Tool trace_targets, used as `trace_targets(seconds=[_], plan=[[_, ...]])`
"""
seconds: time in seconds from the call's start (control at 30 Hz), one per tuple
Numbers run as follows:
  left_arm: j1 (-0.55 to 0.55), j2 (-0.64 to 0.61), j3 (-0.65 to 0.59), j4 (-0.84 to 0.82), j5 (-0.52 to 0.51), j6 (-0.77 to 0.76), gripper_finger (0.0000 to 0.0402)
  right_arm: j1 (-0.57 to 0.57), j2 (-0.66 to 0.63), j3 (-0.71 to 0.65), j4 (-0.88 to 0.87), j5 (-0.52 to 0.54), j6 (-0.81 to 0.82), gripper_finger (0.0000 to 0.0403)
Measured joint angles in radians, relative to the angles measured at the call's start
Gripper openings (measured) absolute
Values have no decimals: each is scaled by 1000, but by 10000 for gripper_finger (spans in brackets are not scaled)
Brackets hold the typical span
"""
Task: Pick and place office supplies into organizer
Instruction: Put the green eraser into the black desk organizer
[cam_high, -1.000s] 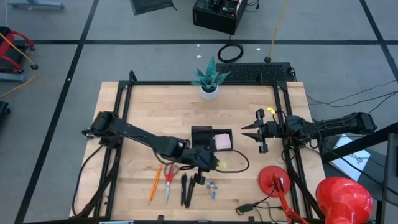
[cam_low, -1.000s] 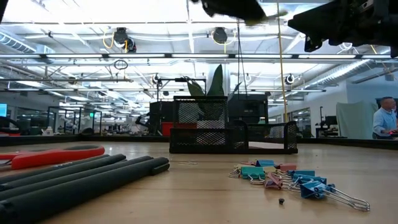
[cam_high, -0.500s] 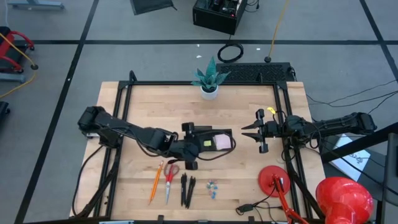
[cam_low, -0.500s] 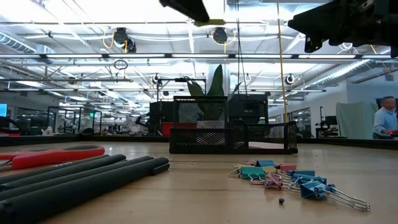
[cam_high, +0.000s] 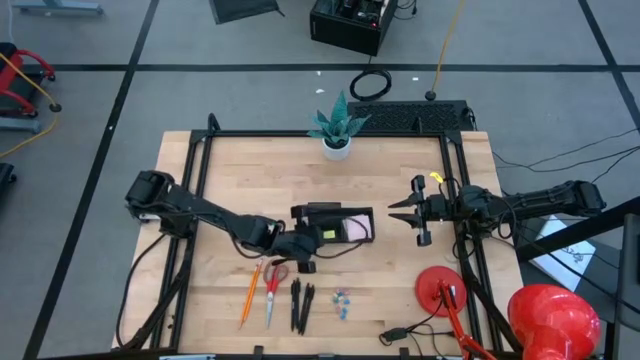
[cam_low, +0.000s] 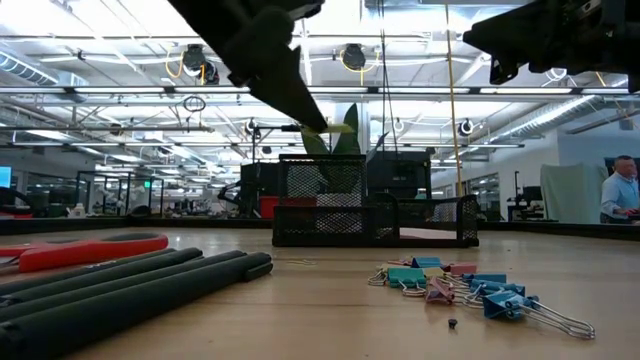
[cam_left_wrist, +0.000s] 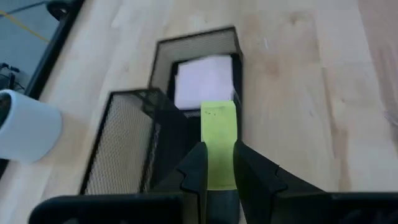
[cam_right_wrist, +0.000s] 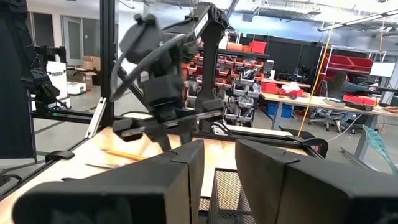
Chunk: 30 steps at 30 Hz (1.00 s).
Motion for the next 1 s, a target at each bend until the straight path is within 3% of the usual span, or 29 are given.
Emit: trace_targets(seconds=[0.2,0.47,1.0], plan=[[36,44,-31,24,35,36,67,0,3,0,4,0,0,84],[42,118,-39,47,5,98,67,0,11,0,-3,0,1,84],[53,160,-38,70,60,81,67,0,12,0,-3,0,1,84]])
